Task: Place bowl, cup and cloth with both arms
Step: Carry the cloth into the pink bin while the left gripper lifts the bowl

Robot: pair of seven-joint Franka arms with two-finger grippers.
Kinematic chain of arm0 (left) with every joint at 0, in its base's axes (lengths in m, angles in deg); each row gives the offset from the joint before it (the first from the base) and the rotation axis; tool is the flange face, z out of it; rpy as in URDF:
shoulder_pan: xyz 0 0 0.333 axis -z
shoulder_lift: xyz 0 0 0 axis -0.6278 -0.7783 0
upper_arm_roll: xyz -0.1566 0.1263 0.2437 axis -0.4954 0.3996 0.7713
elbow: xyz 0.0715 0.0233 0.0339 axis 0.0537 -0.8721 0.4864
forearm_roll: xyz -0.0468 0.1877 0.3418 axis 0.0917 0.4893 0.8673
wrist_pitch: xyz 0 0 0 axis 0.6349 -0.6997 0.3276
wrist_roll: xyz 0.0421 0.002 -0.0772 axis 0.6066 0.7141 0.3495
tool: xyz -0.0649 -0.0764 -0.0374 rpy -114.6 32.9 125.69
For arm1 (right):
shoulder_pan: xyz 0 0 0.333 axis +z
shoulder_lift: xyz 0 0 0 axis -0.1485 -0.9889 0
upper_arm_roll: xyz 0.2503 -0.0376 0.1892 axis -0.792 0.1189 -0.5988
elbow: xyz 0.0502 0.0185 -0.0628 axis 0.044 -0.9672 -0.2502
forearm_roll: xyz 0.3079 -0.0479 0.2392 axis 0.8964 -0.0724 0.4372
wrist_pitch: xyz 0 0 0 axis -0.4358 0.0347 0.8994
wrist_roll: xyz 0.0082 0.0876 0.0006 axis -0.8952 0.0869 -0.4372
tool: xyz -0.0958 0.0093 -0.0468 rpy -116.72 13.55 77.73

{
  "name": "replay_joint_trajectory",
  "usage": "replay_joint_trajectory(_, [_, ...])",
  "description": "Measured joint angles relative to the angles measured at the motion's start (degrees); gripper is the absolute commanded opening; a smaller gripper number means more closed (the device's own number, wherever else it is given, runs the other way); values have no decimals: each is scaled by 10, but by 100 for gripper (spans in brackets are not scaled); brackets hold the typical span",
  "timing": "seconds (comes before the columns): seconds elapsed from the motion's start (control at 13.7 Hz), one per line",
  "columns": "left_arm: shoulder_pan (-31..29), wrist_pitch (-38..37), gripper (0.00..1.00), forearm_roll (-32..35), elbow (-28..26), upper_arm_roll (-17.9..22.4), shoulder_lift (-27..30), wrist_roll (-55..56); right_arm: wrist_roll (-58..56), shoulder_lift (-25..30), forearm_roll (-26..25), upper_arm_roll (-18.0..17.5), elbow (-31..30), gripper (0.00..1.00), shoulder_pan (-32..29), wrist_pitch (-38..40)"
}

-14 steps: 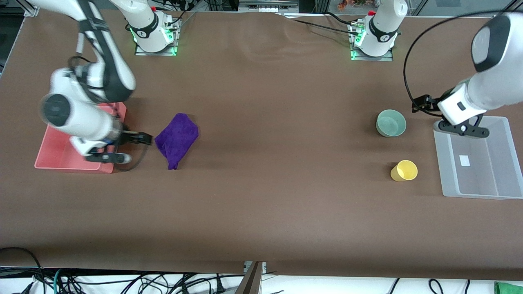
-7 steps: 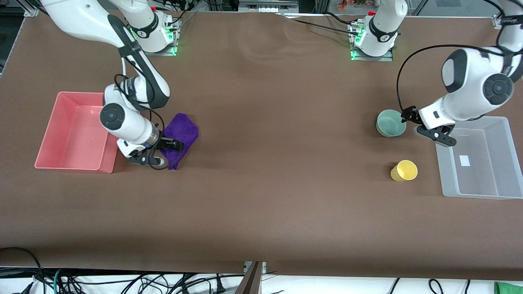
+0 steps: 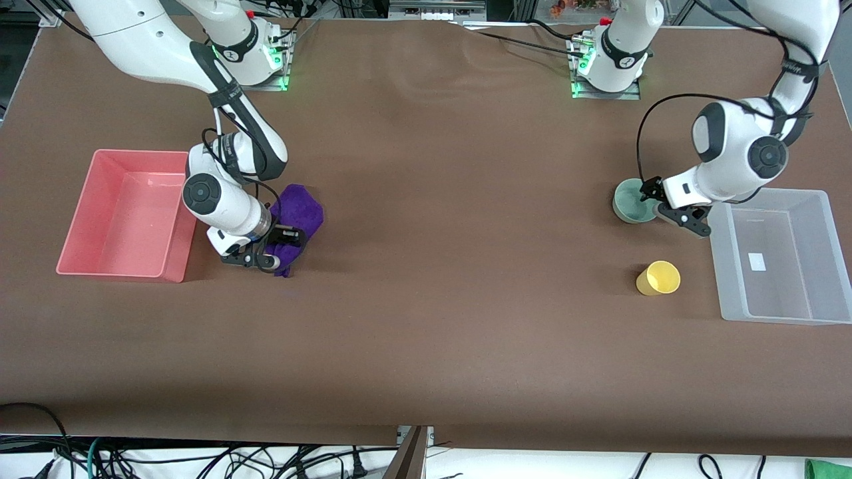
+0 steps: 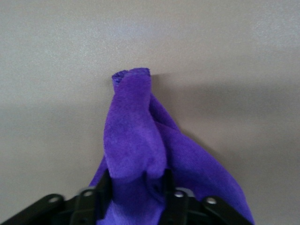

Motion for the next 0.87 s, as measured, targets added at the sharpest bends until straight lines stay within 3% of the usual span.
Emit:
replay_joint_trajectory(0.07, [0,11,0,0,-1,0,-13,-5,0,0,0,0,0,0,0,3])
replay_joint_trajectory(0.29, [-1,18,0,0,-1,0,-29,-11,-13,3,-3,0,12,0,1,31])
replay_joint_trajectory(0.44, [-1,19,0,0,1,0,-29,-14,-47,15,-4,2,42,0,0,98])
replay_joint_trajectory(0.66, [-1,18,0,0,7,-1,-24,-15,-101,55,-5,25,125,0,-4,267])
replay_joint_trajectory(0.87, [-2,-34,0,0,37,-1,-4,-15,-210,95,-5,95,212,0,-7,445])
